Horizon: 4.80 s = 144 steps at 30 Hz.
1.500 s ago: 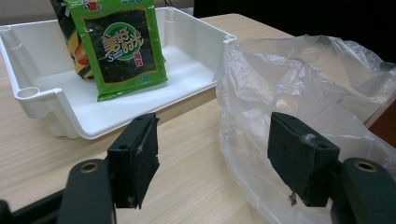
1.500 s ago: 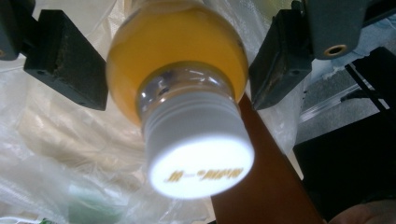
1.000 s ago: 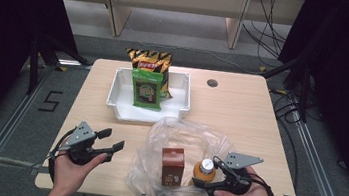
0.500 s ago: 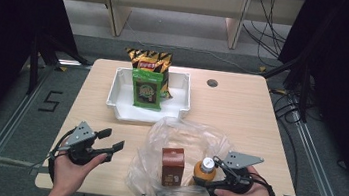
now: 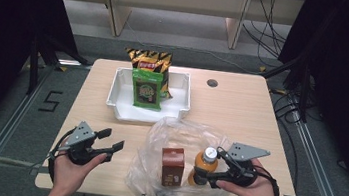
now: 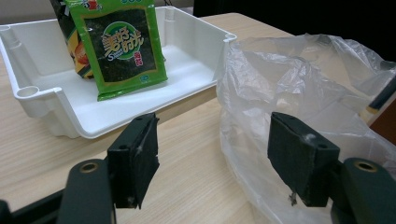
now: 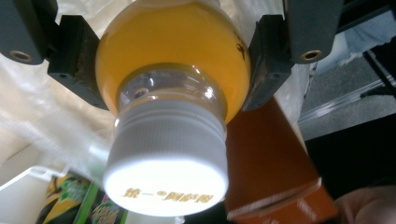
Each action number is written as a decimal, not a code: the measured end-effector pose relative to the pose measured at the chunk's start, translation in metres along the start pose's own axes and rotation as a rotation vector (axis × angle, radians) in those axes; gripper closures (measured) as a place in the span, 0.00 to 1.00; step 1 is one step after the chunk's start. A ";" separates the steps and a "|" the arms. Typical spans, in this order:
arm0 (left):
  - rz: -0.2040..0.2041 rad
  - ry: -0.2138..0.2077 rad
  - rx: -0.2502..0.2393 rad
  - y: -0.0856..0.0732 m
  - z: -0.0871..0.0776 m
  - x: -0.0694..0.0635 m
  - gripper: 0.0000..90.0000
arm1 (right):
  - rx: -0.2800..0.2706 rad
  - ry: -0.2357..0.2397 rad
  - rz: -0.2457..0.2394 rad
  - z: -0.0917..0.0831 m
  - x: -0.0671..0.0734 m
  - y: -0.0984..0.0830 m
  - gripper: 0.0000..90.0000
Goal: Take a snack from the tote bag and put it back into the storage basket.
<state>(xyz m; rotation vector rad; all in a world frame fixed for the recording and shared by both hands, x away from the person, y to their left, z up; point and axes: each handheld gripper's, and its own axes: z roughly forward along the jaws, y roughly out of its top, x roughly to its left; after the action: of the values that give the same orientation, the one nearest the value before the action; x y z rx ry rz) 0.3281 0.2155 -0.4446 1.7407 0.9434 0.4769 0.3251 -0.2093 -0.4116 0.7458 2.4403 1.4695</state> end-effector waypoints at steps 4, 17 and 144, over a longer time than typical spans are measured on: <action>0.000 0.001 0.002 0.000 0.000 0.000 0.37 | -0.014 -0.008 0.026 -0.002 -0.003 0.007 0.35; 0.000 0.000 0.004 0.000 0.000 -0.001 0.37 | -0.067 -0.050 0.031 -0.005 -0.014 0.041 0.35; -0.008 -0.022 0.000 -0.002 0.002 0.001 0.36 | -0.036 -0.202 0.118 0.172 -0.135 0.151 0.35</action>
<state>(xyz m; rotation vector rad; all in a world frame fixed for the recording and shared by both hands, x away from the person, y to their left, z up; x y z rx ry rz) 0.3287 0.2154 -0.4474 1.7382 0.9342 0.4525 0.5595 -0.0888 -0.3761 0.9942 2.2484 1.3977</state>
